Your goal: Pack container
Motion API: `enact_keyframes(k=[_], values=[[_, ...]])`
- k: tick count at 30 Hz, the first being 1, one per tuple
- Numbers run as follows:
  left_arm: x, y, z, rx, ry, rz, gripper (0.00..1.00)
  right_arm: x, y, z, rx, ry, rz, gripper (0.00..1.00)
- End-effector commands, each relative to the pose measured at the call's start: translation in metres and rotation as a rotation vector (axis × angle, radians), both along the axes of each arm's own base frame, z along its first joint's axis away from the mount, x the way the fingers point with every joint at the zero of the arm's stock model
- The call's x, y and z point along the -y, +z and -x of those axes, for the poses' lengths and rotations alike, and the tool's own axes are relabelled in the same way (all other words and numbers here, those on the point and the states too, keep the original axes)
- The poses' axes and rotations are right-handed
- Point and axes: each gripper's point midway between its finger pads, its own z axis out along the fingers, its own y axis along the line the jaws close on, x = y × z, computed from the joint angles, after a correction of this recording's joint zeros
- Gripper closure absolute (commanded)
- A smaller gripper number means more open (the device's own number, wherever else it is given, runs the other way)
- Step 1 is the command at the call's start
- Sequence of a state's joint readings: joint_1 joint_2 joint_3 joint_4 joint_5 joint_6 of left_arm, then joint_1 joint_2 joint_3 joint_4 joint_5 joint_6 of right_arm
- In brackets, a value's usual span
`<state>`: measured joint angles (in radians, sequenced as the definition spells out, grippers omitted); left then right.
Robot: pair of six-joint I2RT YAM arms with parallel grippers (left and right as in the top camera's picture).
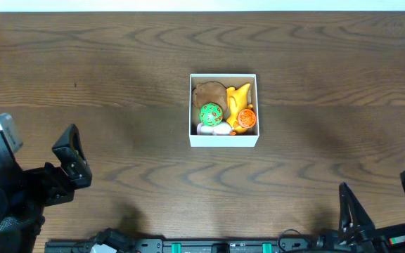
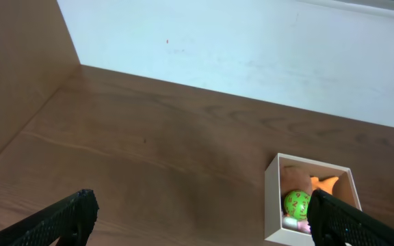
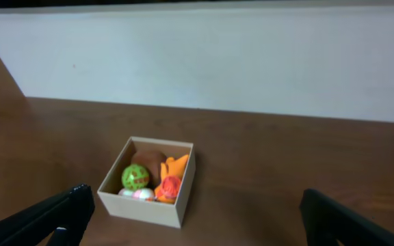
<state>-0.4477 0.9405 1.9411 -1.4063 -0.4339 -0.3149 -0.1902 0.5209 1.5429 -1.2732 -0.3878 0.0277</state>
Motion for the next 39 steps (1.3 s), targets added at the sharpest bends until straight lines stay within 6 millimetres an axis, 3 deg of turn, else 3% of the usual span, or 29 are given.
enact_keyframes(k=[1,7,12,18,26,32,39], values=[[-0.004,0.001,0.0,0.006,0.024,-0.004,0.02,0.0,-0.001,0.0,0.002,0.006,0.022,0.01],[-0.004,0.001,0.0,0.006,0.024,-0.004,0.02,0.007,-0.004,-0.003,-0.001,-0.02,0.071,0.01],[-0.004,0.001,0.0,0.006,0.024,-0.004,0.02,0.012,-0.03,-0.027,-0.045,-0.005,0.13,0.01],[-0.004,0.001,0.0,0.006,0.024,-0.004,0.02,0.014,-0.09,-0.07,-0.049,0.036,0.112,0.01],[-0.004,0.001,0.0,0.006,0.024,-0.004,0.02,0.002,-0.191,-0.1,-0.015,0.132,0.13,0.01],[-0.004,0.001,0.0,0.006,0.024,-0.004,0.02,-0.011,-0.236,-0.102,-0.012,0.214,0.181,0.01],[-0.004,0.001,0.0,0.006,0.024,-0.004,0.02,-0.015,-0.267,-0.1,-0.012,0.259,0.253,0.01]])
